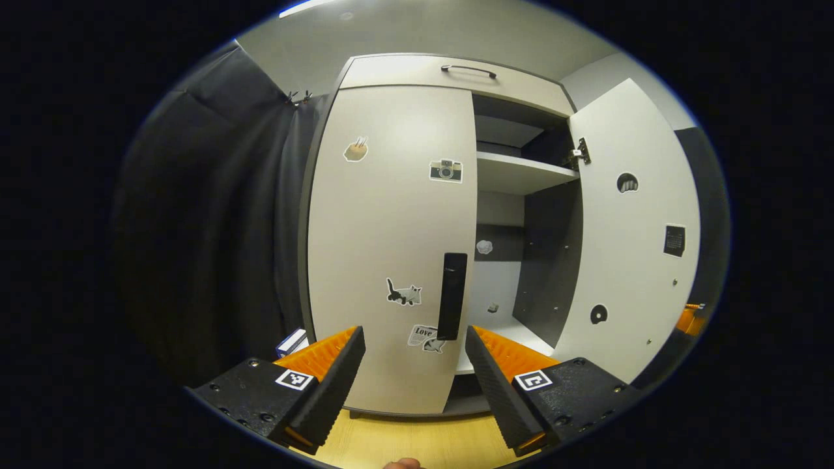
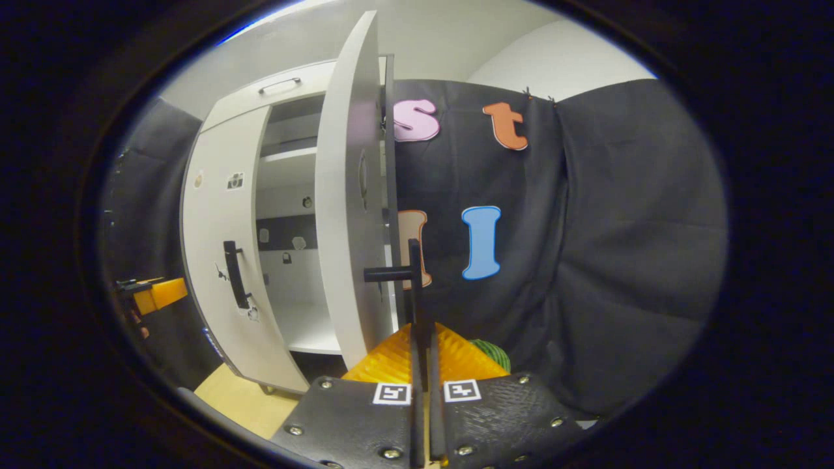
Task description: Open the right door of the double-door shoe cabinet with the right hand, and open the left door with the left hand.
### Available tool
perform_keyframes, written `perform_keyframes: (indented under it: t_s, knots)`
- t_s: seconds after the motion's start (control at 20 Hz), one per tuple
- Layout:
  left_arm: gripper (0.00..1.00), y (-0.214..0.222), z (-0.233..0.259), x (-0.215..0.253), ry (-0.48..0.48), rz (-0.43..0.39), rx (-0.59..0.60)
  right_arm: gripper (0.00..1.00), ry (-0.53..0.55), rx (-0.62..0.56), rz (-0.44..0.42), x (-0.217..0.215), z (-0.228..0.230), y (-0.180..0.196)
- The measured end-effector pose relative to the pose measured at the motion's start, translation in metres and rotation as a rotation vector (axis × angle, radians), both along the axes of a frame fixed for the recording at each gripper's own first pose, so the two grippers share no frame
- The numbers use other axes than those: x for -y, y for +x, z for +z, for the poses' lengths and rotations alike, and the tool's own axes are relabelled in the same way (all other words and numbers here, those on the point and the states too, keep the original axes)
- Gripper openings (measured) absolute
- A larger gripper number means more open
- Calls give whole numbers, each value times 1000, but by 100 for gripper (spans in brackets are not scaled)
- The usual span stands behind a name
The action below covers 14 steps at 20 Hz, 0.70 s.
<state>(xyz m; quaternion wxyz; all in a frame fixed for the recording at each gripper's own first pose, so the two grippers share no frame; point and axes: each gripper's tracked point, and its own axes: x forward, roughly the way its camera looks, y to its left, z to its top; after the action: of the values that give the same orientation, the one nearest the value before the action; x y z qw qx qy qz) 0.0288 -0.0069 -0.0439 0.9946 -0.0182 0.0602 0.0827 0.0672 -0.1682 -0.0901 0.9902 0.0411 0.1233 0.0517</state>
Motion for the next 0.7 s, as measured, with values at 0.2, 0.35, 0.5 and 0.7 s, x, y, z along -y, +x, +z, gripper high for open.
perform_keyframes:
  t_s: [0.2,0.35,0.5,0.7]
  knots:
    - [96,33,-5,0,13,26,-3,4,8,4,47,4,-1,3]
    - [96,58,-9,5,17,19,-6,4,10,-2,67,4,-3,5]
    - [96,81,-13,13,24,9,-11,5,17,-15,82,3,-5,6]
    - [96,109,-19,16,30,9,-25,5,10,-26,94,2,-5,8]
